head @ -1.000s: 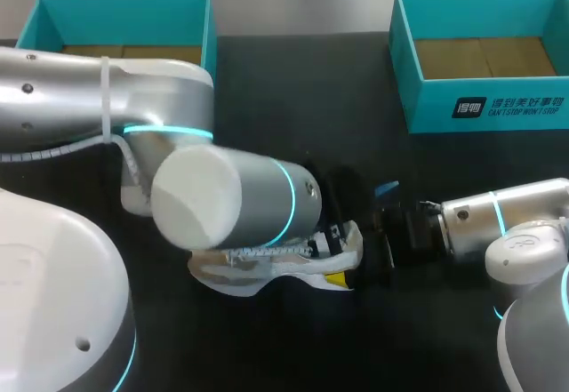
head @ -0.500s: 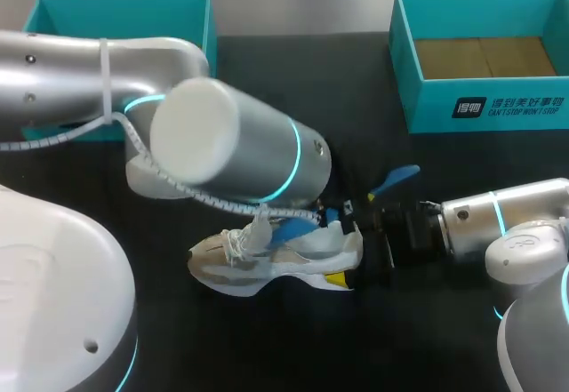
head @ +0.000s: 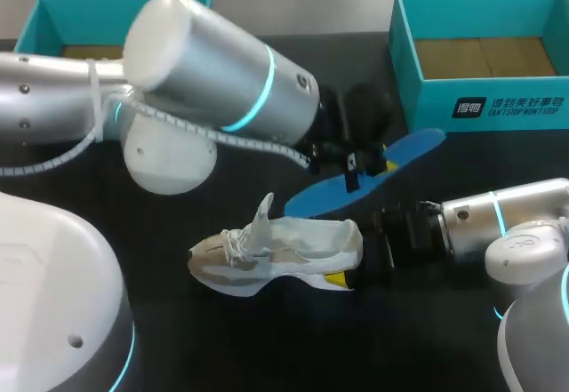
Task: Take the shoe out of the shoebox, open the shoe tongue, remove and reinsert the insole, then place the shoe into the shoebox
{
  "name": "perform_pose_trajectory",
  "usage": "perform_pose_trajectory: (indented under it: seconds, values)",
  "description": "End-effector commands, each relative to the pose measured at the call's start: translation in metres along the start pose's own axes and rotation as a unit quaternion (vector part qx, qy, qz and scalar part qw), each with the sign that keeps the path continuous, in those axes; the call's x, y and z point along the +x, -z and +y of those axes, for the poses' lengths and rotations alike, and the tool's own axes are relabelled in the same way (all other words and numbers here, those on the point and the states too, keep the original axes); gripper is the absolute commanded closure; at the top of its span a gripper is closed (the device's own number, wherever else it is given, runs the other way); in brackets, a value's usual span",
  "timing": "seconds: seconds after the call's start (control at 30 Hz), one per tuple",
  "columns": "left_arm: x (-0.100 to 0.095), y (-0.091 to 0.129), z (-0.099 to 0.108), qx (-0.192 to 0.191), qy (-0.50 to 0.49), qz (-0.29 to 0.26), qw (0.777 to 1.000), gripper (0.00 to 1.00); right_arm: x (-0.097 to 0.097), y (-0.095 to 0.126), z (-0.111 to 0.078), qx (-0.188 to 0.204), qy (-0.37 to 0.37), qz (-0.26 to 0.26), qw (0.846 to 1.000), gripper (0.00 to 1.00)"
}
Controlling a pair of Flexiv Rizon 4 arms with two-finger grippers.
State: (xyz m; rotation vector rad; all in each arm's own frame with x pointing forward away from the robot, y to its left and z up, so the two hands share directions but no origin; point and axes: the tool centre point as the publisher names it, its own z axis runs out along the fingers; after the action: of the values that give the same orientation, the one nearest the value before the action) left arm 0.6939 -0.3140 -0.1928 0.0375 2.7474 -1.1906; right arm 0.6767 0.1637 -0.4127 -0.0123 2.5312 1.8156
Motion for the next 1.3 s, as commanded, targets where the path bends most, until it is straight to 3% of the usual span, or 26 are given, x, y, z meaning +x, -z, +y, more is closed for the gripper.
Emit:
perform_pose_trajectory:
  seconds: [0.03,0.43,0.73,0.9,1.3]
  values:
    - [0.0,0.014,-0.009,0.022,-0.007,0.063,0.998,1.0,0.001,-0.001,0.001,0.003,0.0,0.0,1.0,1.0]
    - [0.01,0.075,-0.054,0.094,-0.041,0.079,0.992,1.0,0.001,-0.001,0.001,0.003,0.0,0.0,1.0,1.0]
    - [0.0,0.113,-0.061,0.132,-0.032,0.067,0.988,1.0,0.001,-0.001,0.001,0.003,0.0,0.0,1.0,1.0]
    - [-0.009,0.139,-0.061,0.172,-0.038,0.107,0.979,1.0,0.001,-0.001,0.001,0.003,0.0,0.0,1.0,1.0]
    - [-0.009,0.139,-0.061,0.172,-0.038,0.107,0.979,1.0,0.001,-0.001,0.001,0.003,0.0,0.0,1.0,1.0]
